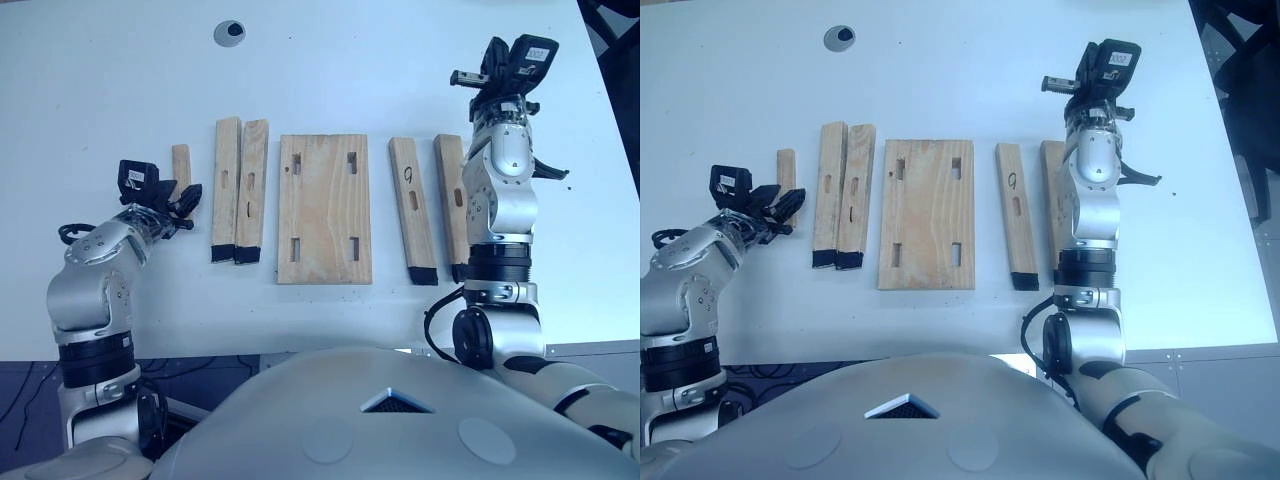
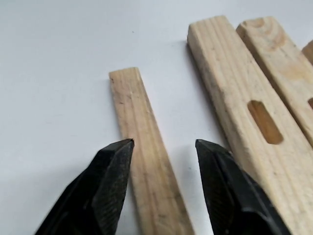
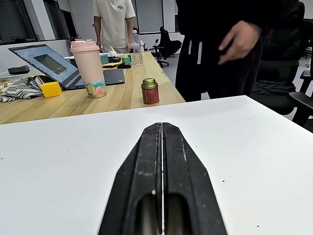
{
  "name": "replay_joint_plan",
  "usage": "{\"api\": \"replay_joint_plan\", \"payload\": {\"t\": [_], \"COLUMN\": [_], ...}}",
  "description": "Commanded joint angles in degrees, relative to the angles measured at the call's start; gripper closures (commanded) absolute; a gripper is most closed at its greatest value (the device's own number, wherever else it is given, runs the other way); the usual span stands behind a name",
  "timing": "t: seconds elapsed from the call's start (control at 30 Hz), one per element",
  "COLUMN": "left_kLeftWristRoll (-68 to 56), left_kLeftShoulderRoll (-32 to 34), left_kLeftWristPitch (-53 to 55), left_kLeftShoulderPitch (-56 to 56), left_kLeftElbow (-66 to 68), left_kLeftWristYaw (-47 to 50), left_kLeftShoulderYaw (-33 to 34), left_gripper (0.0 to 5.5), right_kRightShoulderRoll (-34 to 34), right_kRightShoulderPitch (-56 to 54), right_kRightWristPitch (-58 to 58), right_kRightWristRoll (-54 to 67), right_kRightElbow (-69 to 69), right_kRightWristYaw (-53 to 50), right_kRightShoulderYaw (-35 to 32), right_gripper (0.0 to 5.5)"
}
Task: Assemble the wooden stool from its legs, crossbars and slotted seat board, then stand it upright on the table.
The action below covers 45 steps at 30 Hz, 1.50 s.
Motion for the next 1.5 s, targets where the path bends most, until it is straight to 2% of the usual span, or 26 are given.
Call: {"api": "replay_joint_plan", "payload": {"t": [0.03,0.17,0.37,0.63,0.8,0.9,0.97,1.13,1.3,1.43,1.5], "left_kLeftWristRoll": [1.94,2.72,3.52,3.44,5.15,6.43,6.02,9.73,15.05,15.18,15.05], "left_kLeftShoulderRoll": [1.28,1.25,0.9,0.05,-0.21,-2.61,-5.2,-12.57,-15.53,-16.13,-16.45], "left_kLeftWristPitch": [-3.47,-2.28,-1.11,-4.05,-8.51,-14.21,-16.96,-27.16,-35.54,-37.43,-37.58], "left_kLeftShoulderPitch": [0.75,3.49,4.4,6.37,2.63,-8.57,-16.65,-29.1,-27.33,-24.75,-24.17], "left_kLeftElbow": [1.56,2.61,4.55,8.12,8.81,10.3,9.64,10.22,6.89,4.48,3.5], "left_kLeftWristYaw": [-0.42,-1.84,-0.6,-1.56,-0.58,3.83,6.13,6.36,3.37,2.2,1.86], "left_kLeftShoulderYaw": [0.58,-1.93,-1.51,-2.37,-3.52,-3.02,-3.21,-12.69,-22.98,-24.56,-24.83], "left_gripper": [3.2,3.2,3.2,4.15,4.25,4.25,4.25,4.25,4.25,4.25,4.25], "right_kRightShoulderRoll": [0.35,0.56,0.39,0.17,-0.29,-0.39,0.15,-0.29,-1.35,-1.97,-2.07], "right_kRightShoulderPitch": [1.1,1.31,1.51,1.34,-0.52,-3.58,-6.96,-16.71,-20.59,-19.98,-19.6], "right_kRightWristPitch": [0.11,0.11,0.18,0.18,0.84,3.88,9.89,32.82,49.23,53.31,53.77], "right_kRightWristRoll": [-0.22,-0.2,-0.19,-0.17,1.41,6.38,13.48,37.67,57.14,61.73,62.27], "right_kRightElbow": [-0.92,-0.96,-1.07,-0.7,0.26,1.76,1.87,0.91,-0.6,-0.13,0.3], "right_kRightWristYaw": [-0.37,-0.53,-0.55,-0.51,1.05,6.58,12.74,24.9,26.58,24.47,23.19], "right_kRightShoulderYaw": [-0.05,0.2,0.24,0.11,-0.55,-1.3,-2.32,-8.34,-14.99,-16.58,-16.93], "right_gripper": [5.5,5.5,5.5,5.5,5.5,5.01,4.67,3.77,2.88,2.25,2.11]}}
